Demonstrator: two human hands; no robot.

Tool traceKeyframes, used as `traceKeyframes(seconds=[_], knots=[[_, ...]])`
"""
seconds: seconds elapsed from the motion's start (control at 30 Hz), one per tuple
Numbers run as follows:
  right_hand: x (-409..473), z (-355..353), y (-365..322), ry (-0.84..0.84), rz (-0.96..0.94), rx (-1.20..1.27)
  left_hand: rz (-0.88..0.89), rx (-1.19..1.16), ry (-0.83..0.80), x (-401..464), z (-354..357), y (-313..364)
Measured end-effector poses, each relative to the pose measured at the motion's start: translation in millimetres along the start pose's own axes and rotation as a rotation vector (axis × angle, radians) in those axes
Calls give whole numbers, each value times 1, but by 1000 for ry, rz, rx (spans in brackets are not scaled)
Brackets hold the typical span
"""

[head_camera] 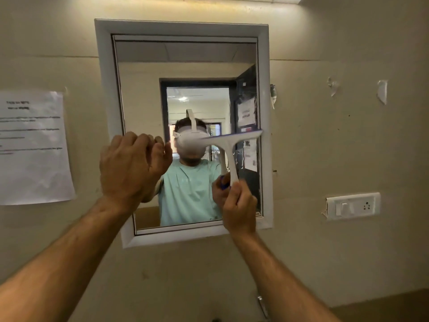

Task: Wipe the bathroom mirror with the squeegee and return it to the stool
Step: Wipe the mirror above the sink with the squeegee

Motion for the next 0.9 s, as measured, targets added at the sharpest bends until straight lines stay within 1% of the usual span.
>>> traceKeyframes(seconds=[0.07,0.13,0.23,0.3,0.43,0.5,0.57,0.77,0.83,0.9], knots=[[-9,0,5,4,9,-6,3,2,-27,-2,0,-4],[3,2,-6,39,-11,-11,-14,-3,-72,-1,1,-7],[45,6,-42,102,-67,-18,-55,-32,-119,4,0,-11],[75,10,-64,113,-101,-13,-68,-57,-136,4,-1,-13],[111,19,-84,93,-37,-37,-94,-82,-201,3,-4,-13],[109,22,-81,77,-4,-6,-96,-66,-219,2,-5,-13],[93,22,-70,65,-1,-3,-88,-62,-200,1,-6,-14],[15,4,-17,-2,-36,-112,-73,-90,-182,-6,-12,-17],[16,-1,-17,-12,-59,-119,-49,-109,-170,-2,-13,-15],[37,-3,-34,10,-77,-96,-45,-102,-165,6,-15,-12]])
Point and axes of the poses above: each hand's wrist, its own x-axis towards the middle knuckle, its own z-axis out of the palm, y = z × x, the point moved 2 cm from there along x, towards the middle knuckle, and after that the axes turned 2 degrees about -y, right-handed, at the moved point
